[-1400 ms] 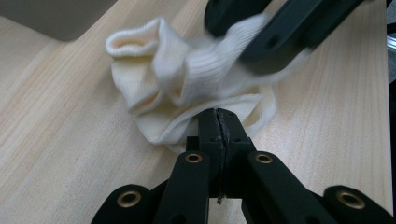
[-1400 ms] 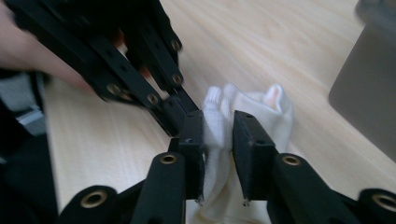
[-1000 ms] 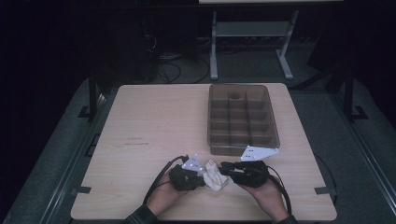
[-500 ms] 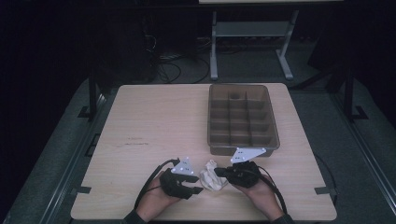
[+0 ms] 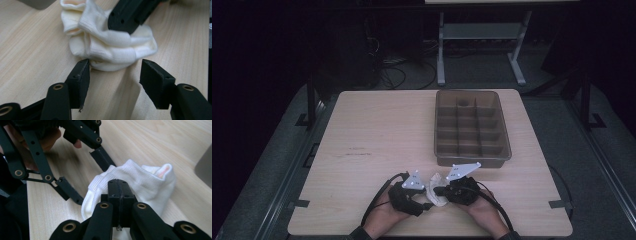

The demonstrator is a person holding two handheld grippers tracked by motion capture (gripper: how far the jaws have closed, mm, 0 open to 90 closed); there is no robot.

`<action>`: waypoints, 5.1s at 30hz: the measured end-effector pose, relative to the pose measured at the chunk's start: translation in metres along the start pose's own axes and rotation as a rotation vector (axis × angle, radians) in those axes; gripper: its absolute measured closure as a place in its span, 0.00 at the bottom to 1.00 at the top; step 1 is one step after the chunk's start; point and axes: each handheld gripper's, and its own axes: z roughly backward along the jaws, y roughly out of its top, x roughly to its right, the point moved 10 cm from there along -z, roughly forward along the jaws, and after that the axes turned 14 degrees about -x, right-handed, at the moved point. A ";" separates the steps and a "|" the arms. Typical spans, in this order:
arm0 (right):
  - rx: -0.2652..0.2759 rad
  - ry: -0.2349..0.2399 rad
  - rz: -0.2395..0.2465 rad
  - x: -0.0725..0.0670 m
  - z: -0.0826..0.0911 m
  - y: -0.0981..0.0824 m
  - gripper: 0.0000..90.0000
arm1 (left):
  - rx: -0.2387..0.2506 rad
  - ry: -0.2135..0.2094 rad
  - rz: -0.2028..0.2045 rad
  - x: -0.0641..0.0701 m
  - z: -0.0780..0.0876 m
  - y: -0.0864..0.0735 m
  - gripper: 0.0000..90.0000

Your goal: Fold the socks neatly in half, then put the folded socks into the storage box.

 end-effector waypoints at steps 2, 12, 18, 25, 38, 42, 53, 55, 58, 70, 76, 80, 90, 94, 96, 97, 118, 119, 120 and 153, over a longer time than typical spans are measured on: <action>-0.004 0.004 0.003 -0.002 -0.002 0.000 1.00 | 0.004 0.003 0.000 -0.001 0.000 0.000 0.47; -0.057 -0.019 0.008 -0.002 -0.016 -0.001 1.00 | -0.008 0.016 -0.021 0.000 0.001 -0.002 0.38; -0.055 -0.009 0.002 -0.001 -0.016 -0.001 1.00 | 0.081 0.043 -0.016 -0.008 0.027 0.004 0.51; -0.016 0.004 -0.015 0.000 -0.008 0.002 0.98 | 0.136 0.043 -0.001 -0.012 0.034 0.009 0.71; 0.045 -0.041 -0.091 0.031 0.034 -0.016 0.93 | 0.130 0.016 -0.008 -0.004 0.030 0.013 0.75; 0.001 -0.015 -0.091 0.029 0.023 -0.021 0.93 | 0.100 0.020 -0.020 -0.004 0.019 0.015 0.75; -0.024 -0.009 -0.079 0.022 0.018 -0.026 0.82 | 0.092 0.038 -0.013 -0.011 0.016 0.015 0.71; 0.003 -0.019 -0.092 0.025 0.021 -0.024 0.73 | 0.089 0.043 -0.020 -0.012 0.019 0.012 0.68; 0.028 -0.028 -0.108 0.030 0.023 -0.021 0.59 | 0.087 0.050 -0.007 -0.014 0.023 0.004 0.61; 0.042 -0.038 -0.140 0.038 0.001 -0.011 0.22 | 0.039 0.107 0.046 -0.037 0.033 -0.037 0.33; 0.039 -0.060 -0.118 0.037 -0.007 -0.009 0.21 | 0.040 0.137 0.077 -0.049 0.037 -0.053 0.26; 0.032 -0.075 -0.098 0.037 -0.013 -0.011 0.22 | 0.025 0.156 0.073 -0.053 0.033 -0.057 0.20; 0.031 -0.088 -0.039 0.031 -0.014 -0.010 0.41 | 0.062 0.149 0.071 -0.054 0.027 -0.059 0.15; 0.036 -0.067 -0.031 0.028 -0.014 -0.010 0.57 | 0.078 0.148 0.068 -0.053 0.027 -0.058 0.15; 0.036 -0.051 -0.029 0.026 -0.014 -0.010 0.65 | 0.078 0.148 0.068 -0.053 0.027 -0.058 0.15; 0.037 -0.044 -0.029 0.025 -0.015 -0.010 0.67 | 0.078 0.148 0.068 -0.053 0.027 -0.058 0.15; 0.047 -0.014 -0.058 0.025 -0.004 -0.011 0.80 | 0.077 0.152 0.076 -0.054 0.027 -0.059 0.15; 0.048 -0.014 -0.060 0.025 -0.003 -0.011 0.80 | 0.078 0.152 0.076 -0.054 0.027 -0.059 0.15; 0.048 -0.012 -0.064 0.025 -0.001 -0.010 0.80 | 0.078 0.152 0.076 -0.054 0.027 -0.059 0.15; 0.135 0.001 -0.070 0.033 0.076 0.004 0.79 | 0.086 0.161 0.092 -0.056 0.027 -0.058 0.15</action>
